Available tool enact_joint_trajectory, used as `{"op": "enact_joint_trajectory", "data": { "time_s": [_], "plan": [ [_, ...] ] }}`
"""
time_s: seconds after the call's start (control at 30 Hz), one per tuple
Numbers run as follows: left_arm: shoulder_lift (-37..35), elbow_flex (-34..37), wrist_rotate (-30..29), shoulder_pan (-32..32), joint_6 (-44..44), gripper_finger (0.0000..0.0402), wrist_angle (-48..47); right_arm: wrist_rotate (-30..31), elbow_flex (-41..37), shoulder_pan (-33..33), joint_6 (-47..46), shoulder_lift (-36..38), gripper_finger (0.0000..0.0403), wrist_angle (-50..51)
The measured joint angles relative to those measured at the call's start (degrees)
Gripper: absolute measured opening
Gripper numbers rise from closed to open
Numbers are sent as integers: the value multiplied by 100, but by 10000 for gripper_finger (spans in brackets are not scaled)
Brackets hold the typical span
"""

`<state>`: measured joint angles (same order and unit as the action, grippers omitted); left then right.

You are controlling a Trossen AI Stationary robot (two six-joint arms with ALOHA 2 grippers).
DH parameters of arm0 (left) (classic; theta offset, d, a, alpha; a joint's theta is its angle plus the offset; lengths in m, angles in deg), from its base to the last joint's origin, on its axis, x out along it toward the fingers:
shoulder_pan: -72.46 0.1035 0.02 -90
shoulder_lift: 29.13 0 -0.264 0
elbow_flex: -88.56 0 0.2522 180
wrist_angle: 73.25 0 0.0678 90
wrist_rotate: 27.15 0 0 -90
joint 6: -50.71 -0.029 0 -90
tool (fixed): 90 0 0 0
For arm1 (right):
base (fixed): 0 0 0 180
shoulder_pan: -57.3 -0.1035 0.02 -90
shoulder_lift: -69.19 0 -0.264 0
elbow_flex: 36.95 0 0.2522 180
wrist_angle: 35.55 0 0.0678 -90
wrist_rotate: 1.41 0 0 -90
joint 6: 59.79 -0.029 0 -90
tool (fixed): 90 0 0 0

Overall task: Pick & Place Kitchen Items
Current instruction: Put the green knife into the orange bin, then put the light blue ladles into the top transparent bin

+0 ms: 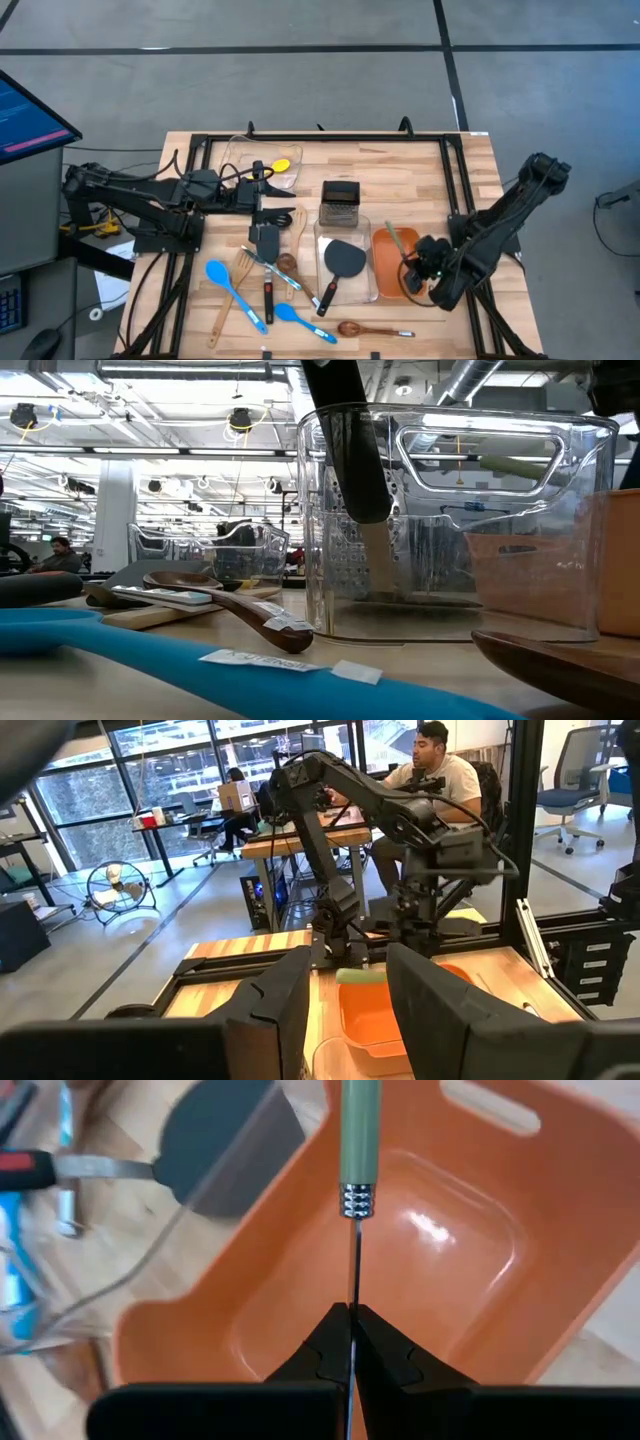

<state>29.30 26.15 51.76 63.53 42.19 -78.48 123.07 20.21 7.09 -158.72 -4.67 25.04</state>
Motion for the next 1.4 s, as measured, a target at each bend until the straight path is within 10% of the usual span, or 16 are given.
{"op": "enact_joint_trajectory", "data": {
  "time_s": [0.73, 1.4],
  "plan": [
    [0, 0, 0, 0, 151, 120, 2, -461, 4, 399, 333, -1044, 33, -615],
    [0, 0, 0, 0, 142, 118, -2, -472, 369, 1242, 4305, 1557, 64, -794]
  ]
}}
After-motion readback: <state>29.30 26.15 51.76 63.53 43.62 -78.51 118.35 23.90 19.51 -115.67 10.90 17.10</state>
